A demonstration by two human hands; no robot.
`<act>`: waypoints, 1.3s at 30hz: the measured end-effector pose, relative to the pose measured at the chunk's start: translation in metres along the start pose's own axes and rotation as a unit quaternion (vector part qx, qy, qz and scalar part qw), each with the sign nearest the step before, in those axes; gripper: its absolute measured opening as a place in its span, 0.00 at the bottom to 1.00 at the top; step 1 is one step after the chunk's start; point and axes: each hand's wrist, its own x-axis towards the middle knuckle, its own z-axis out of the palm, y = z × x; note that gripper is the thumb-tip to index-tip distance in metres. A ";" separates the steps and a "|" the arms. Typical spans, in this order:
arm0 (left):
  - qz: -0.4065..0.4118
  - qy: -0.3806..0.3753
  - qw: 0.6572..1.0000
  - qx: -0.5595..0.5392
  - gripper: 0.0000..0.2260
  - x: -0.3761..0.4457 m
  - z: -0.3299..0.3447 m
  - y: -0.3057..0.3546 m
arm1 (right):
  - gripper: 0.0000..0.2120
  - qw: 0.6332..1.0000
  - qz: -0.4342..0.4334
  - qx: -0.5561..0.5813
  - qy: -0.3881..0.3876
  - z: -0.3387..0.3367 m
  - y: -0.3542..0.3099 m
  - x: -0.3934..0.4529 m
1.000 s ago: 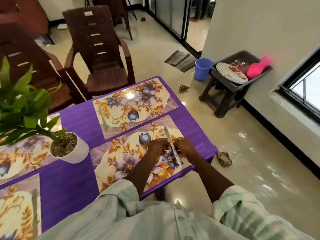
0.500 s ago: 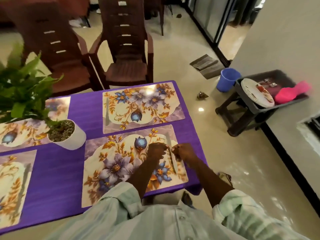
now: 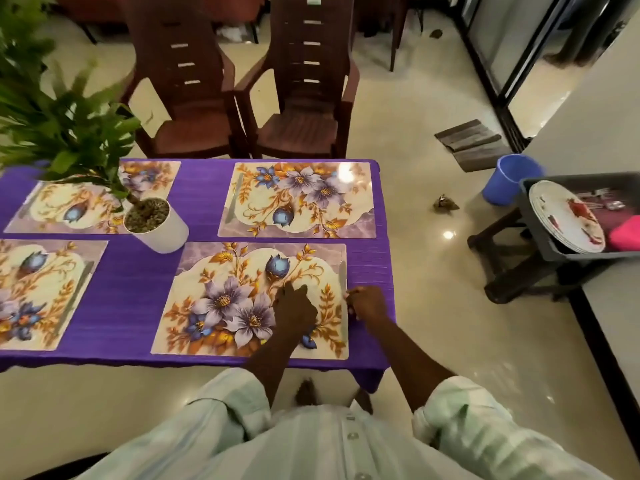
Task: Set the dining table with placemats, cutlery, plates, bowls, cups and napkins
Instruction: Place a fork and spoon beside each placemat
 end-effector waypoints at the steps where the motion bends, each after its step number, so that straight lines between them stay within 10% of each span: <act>1: 0.010 0.001 1.000 0.005 0.24 0.002 0.000 -0.001 | 0.04 1.000 -0.003 -0.004 0.003 0.002 -0.003 0.000; 14: 0.078 -0.018 0.989 0.123 0.16 0.019 -0.006 -0.002 | 0.05 0.969 -0.129 -0.206 0.037 0.001 0.003 0.007; 20: 0.077 -0.010 0.991 0.112 0.14 0.025 0.000 -0.005 | 0.31 0.885 -0.200 -0.410 -0.095 -0.008 -0.008 0.012; 39: 0.078 -0.017 0.990 0.114 0.16 0.036 0.007 -0.009 | 0.30 0.883 -0.198 -0.421 -0.062 -0.002 -0.006 0.003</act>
